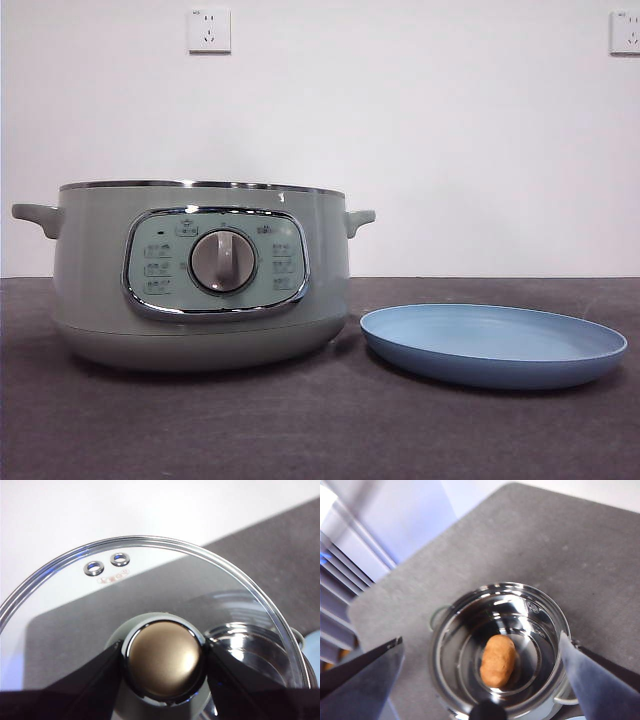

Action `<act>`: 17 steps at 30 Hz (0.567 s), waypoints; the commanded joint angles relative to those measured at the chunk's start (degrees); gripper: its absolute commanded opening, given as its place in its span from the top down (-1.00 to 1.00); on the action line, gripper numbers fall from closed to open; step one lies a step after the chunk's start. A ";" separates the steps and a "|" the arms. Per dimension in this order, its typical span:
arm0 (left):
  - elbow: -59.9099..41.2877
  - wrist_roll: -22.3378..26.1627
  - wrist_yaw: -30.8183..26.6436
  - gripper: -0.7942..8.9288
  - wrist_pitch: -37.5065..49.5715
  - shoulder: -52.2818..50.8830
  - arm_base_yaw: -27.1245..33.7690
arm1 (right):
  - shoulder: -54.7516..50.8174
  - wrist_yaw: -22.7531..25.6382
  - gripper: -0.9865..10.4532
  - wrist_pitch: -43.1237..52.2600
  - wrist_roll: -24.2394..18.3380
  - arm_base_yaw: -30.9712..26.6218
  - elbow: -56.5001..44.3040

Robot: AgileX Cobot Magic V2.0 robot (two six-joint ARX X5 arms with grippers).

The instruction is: Take the potato out from the steamer,put the potato on the plate,close the lid

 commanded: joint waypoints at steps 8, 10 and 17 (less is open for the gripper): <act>-17.20 0.70 -0.61 0.85 -3.37 -15.12 3.96 | 11.93 11.32 -0.38 -1.38 -4.13 8.94 7.32; -23.10 0.70 -0.57 0.85 -3.37 -18.71 4.63 | 15.23 14.03 -0.38 -1.42 -4.68 10.75 9.29; -33.88 -0.72 -0.37 0.85 -3.37 -24.61 4.85 | 24.87 22.21 -0.38 -1.70 -6.51 15.41 11.23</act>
